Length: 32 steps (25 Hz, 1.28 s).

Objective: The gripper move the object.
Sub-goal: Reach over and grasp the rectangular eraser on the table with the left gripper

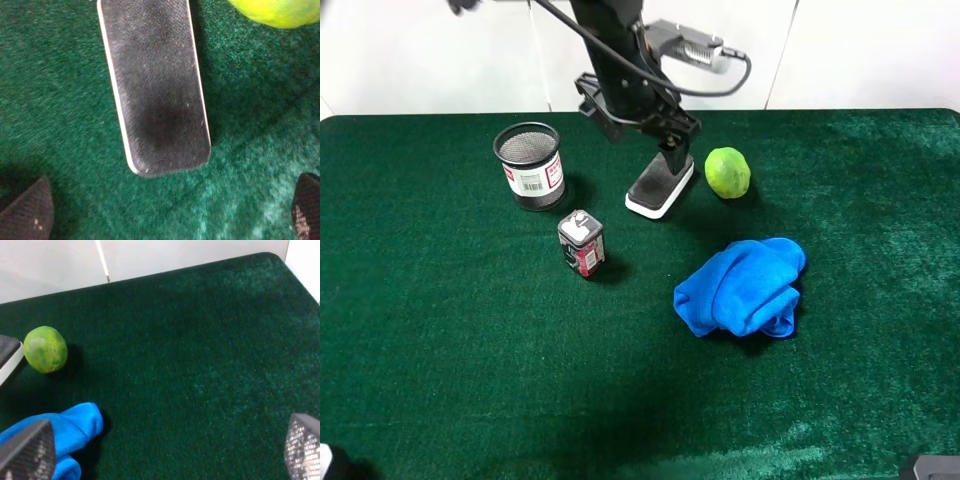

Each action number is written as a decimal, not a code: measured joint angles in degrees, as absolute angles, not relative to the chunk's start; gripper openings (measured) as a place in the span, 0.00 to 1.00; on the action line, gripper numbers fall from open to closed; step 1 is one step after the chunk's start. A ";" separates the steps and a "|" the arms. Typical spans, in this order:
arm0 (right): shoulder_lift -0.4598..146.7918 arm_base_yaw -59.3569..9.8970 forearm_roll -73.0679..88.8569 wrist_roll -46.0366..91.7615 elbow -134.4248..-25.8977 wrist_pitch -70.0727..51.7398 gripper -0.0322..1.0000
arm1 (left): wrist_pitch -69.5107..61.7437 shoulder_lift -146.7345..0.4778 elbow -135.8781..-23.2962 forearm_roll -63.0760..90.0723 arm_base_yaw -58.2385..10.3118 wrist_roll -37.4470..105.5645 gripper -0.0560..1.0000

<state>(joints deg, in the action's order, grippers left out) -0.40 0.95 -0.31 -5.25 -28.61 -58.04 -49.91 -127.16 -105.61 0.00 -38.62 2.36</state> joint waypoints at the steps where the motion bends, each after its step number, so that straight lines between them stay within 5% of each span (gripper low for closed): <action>1: -0.40 0.95 -0.31 -5.25 -28.61 -58.04 0.70 | -49.83 -128.15 -106.17 0.00 -38.62 2.23 0.96; 32: -0.40 0.95 -0.31 -5.25 -28.61 -58.04 0.70 | -41.43 -140.13 -110.12 -1.43 -38.84 -3.34 0.95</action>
